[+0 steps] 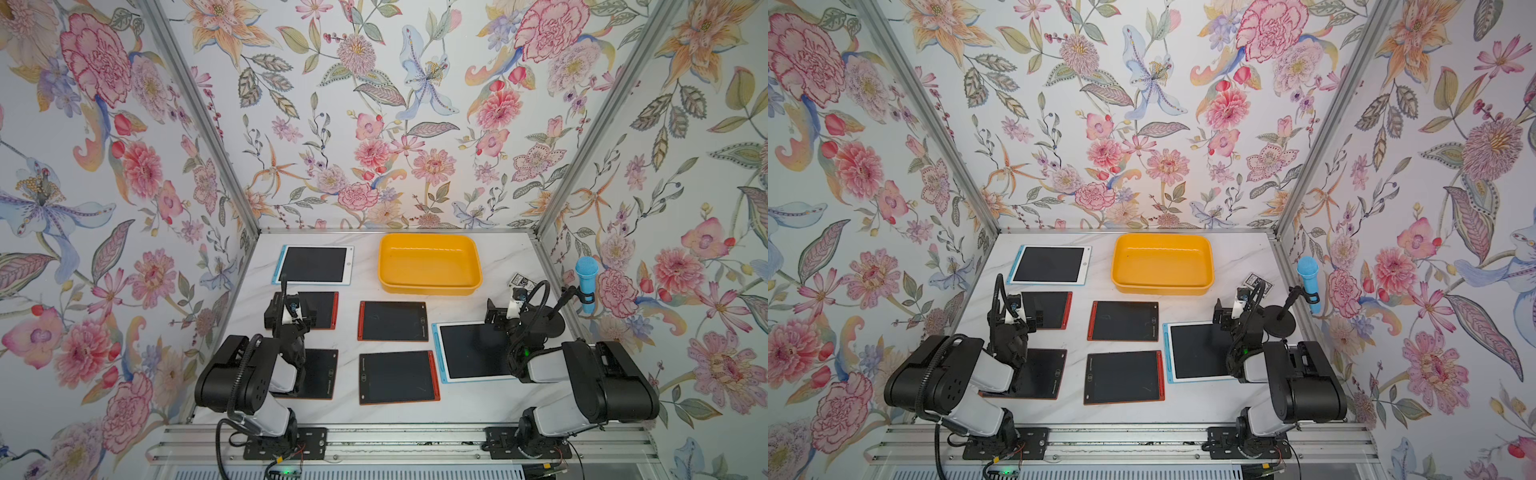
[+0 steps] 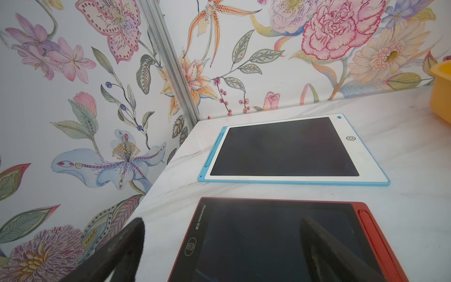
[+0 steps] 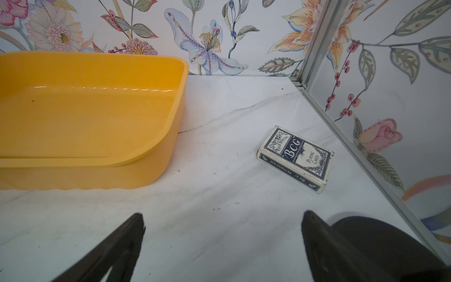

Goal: Take out the writing tablet from the storage box
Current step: Reset both arms

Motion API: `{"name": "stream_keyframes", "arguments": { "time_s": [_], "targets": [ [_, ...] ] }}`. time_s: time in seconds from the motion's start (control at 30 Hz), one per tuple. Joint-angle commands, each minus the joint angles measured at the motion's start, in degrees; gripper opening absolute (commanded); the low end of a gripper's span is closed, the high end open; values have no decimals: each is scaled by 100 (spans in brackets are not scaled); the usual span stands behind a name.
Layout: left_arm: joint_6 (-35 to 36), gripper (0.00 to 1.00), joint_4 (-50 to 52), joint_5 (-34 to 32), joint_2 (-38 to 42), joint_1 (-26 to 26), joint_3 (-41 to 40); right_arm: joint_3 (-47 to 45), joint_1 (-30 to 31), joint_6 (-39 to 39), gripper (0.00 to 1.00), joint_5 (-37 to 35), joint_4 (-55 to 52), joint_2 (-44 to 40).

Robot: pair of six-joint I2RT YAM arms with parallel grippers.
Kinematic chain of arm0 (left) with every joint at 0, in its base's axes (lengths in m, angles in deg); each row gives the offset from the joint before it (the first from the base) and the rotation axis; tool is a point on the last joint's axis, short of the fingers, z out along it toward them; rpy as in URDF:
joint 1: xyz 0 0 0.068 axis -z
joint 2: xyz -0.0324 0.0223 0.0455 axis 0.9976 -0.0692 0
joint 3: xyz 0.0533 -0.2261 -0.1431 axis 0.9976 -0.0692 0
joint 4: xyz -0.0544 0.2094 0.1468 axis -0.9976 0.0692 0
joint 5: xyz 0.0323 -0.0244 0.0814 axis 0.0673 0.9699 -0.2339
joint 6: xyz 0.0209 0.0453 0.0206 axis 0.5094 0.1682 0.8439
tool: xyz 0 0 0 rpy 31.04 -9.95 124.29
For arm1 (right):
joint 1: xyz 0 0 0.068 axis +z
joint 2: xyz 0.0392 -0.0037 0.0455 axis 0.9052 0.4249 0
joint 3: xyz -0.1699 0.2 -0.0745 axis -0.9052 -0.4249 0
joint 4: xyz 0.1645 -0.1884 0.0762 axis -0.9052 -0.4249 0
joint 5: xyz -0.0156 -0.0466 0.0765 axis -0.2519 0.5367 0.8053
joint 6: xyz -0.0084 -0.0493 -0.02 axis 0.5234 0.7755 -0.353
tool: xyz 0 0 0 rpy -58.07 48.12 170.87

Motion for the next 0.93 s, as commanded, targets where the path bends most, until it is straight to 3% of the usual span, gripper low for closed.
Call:
{"name": "stream_keyframes", "arguments": {
  "time_s": [0.0,0.23,0.9],
  "targets": [
    [57,100,-370,132,21,-56,81,113,-52,99,100,121,276,-45],
    [57,100,-371,133,19,-62,77,424,-146,81,100,405,-270,-4],
    [56,100,-362,132,21,-58,79,449,-124,83,100,338,-293,0]
  ]
}}
